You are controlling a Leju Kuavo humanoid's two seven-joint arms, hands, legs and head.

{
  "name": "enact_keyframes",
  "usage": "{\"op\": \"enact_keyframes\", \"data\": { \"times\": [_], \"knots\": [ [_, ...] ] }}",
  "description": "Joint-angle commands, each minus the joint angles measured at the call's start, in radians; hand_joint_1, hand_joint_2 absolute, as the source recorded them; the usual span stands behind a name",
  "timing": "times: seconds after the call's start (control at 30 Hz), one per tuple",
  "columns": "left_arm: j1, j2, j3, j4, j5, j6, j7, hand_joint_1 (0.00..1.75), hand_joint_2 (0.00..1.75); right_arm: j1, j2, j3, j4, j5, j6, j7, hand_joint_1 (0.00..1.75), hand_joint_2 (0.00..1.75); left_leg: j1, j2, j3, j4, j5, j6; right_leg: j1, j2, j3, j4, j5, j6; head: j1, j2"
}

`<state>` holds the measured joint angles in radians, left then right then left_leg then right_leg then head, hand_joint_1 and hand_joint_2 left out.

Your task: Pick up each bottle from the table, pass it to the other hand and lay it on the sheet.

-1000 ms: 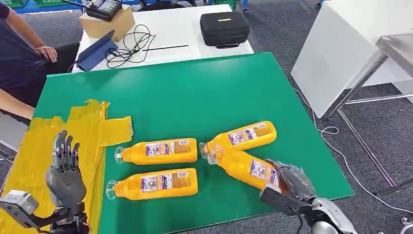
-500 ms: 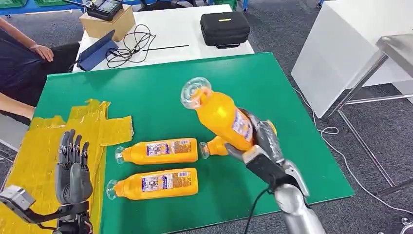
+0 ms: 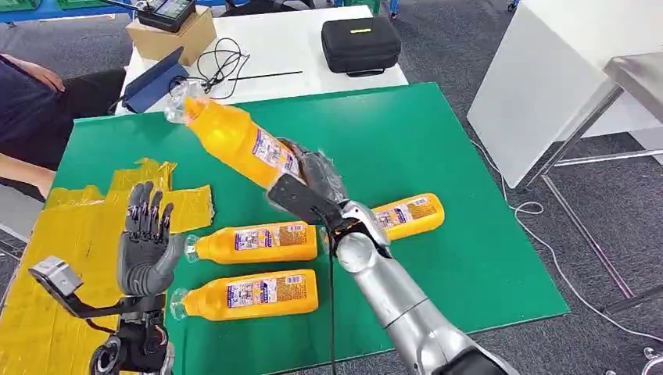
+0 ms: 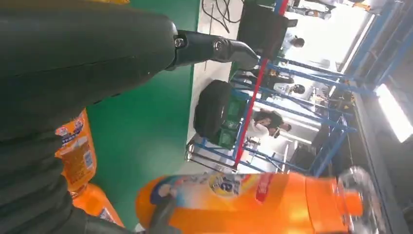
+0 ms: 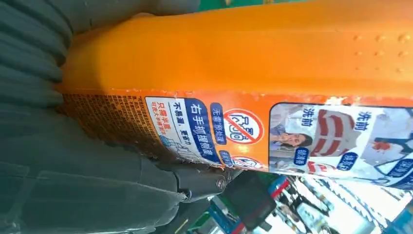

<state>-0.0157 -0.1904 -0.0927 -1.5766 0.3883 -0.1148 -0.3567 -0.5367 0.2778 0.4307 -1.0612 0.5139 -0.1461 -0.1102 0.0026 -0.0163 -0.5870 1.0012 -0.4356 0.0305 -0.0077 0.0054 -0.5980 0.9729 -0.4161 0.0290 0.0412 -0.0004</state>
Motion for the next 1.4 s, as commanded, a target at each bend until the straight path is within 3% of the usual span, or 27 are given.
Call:
{"op": "enact_keyframes", "data": {
  "times": [0.03, 0.43, 0.7, 0.87, 1.23, 1.27, 1.3, 1.4],
  "knots": [
    [-0.099, 0.021, -0.054, 0.123, 0.016, 0.024, 0.009, 0.00, 1.75, -0.129, 0.067, 0.110, 0.220, 0.054, -0.013, 0.032, 1.75, 1.75, 0.000, 0.002, 0.003, 0.000, -0.001, -0.002, 0.000, 0.000, 0.002, 0.000, 0.000, -0.001, 0.000, 0.000],
    [-0.109, 0.016, -0.043, 0.120, 0.028, 0.020, 0.019, 0.00, 1.75, -0.123, 0.071, 0.192, 0.248, 0.094, -0.001, 0.075, 1.75, 1.75, 0.000, 0.001, 0.003, 0.000, -0.001, -0.001, 0.000, -0.001, 0.003, 0.000, -0.001, -0.001, 0.000, 0.000],
    [-0.092, 0.009, -0.005, 0.084, 0.083, -0.006, 0.034, 0.00, 1.75, -0.038, 0.071, 0.376, 0.289, 0.270, -0.017, 0.133, 1.75, 1.75, 0.001, 0.002, 0.005, -0.002, -0.001, -0.002, 0.001, 0.000, 0.005, -0.002, -0.001, -0.001, 0.000, 0.000],
    [-0.092, 0.008, 0.006, 0.074, 0.102, -0.001, 0.056, 0.00, 1.75, 0.008, 0.071, 0.505, 0.226, 0.371, -0.032, 0.179, 1.75, 1.75, 0.001, 0.001, 0.002, -0.001, -0.001, -0.001, 0.001, 0.000, 0.002, -0.001, 0.000, -0.001, 0.000, 0.000],
    [-0.057, 0.005, 0.010, 0.045, 0.116, -0.022, 0.066, 0.00, 1.75, 0.060, 0.062, 0.488, 0.151, 0.445, 0.014, 0.168, 1.75, 1.75, 0.001, -0.001, 0.002, -0.001, -0.001, -0.001, 0.001, -0.003, 0.002, -0.002, -0.001, -0.001, 0.000, 0.000],
    [-0.057, 0.005, 0.009, 0.045, 0.116, -0.022, 0.066, 0.12, 1.75, 0.061, 0.061, 0.485, 0.150, 0.445, 0.014, 0.168, 1.75, 1.75, 0.001, -0.001, 0.001, -0.001, 0.000, -0.001, 0.001, -0.002, 0.000, -0.001, -0.001, -0.001, 0.000, 0.000],
    [-0.057, 0.008, 0.006, 0.046, 0.116, -0.024, 0.065, 1.75, 1.75, 0.060, 0.059, 0.480, 0.149, 0.445, 0.014, 0.169, 1.75, 1.75, 0.001, -0.002, 0.003, -0.001, -0.001, -0.002, 0.001, -0.003, 0.003, -0.001, -0.002, -0.001, 0.000, 0.000],
    [-0.056, 0.009, 0.005, 0.047, 0.116, -0.025, 0.065, 1.75, 1.75, 0.058, 0.057, 0.476, 0.148, 0.444, 0.014, 0.170, 1.75, 1.75, 0.001, -0.002, 0.003, -0.001, -0.001, -0.002, 0.002, -0.004, 0.003, -0.002, -0.002, -0.001, 0.000, 0.000]
  ]
}}
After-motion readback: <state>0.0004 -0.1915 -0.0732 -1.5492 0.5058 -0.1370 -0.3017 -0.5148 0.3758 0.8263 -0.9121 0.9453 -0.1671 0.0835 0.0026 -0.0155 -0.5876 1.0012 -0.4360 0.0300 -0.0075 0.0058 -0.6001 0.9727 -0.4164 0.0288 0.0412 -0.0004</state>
